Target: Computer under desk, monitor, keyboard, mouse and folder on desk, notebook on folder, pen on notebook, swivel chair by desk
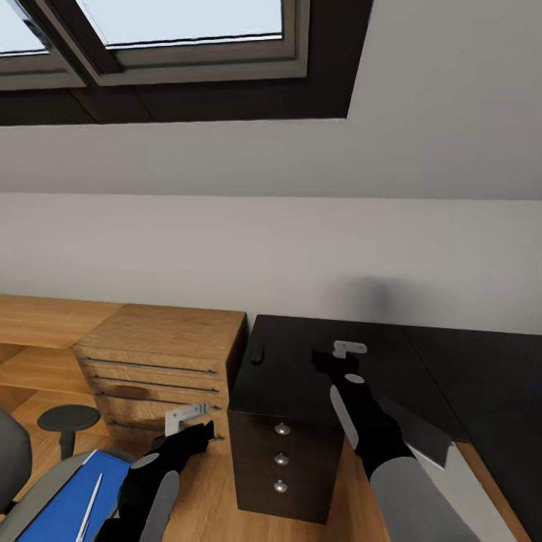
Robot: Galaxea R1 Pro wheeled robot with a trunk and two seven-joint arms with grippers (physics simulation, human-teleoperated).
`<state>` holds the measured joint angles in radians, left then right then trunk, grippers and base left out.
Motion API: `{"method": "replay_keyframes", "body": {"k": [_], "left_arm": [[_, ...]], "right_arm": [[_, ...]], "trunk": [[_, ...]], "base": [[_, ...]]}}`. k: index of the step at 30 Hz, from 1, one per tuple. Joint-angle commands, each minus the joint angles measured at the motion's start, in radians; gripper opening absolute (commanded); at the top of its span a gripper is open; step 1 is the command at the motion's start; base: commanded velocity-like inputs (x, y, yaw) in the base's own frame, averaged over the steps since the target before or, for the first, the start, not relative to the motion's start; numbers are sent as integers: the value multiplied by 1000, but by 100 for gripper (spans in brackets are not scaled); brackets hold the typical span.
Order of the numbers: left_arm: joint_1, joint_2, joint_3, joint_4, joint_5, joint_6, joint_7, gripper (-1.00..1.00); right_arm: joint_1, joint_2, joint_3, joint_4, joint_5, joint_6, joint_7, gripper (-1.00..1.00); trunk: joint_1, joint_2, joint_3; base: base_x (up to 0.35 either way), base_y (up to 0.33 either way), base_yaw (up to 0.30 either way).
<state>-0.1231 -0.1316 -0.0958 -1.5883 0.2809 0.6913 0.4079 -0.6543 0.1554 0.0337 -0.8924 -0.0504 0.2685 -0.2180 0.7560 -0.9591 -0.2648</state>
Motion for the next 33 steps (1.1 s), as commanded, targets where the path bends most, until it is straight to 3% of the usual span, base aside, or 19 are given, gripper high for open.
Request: {"method": "replay_keyframes", "body": {"k": [1, 7, 14, 33], "left_arm": [[-1, 0, 8, -2, 12, 2, 12, 100], [-1, 0, 53, -4, 12, 2, 21, 100], [-1, 1, 59, -1, 11, 2, 23, 100], [-1, 1, 68, 18, 13, 0, 22, 100]], "right_arm": [[4, 0, 2, -7, -6, 5, -7, 100], [31, 0, 2, -63, -8, 5, -8, 100], [45, 1, 12, -88, -4, 0, -9, 100], [45, 0, 35, -92, -1, 3, -12, 100]], "trunk": [[1, -1, -1], [1, -1, -1], [1, -1, -2], [1, -1, -16]], "base": [[292, 0, 0], [176, -17, 0], [14, -91, 62], [29, -273, 215]]}}
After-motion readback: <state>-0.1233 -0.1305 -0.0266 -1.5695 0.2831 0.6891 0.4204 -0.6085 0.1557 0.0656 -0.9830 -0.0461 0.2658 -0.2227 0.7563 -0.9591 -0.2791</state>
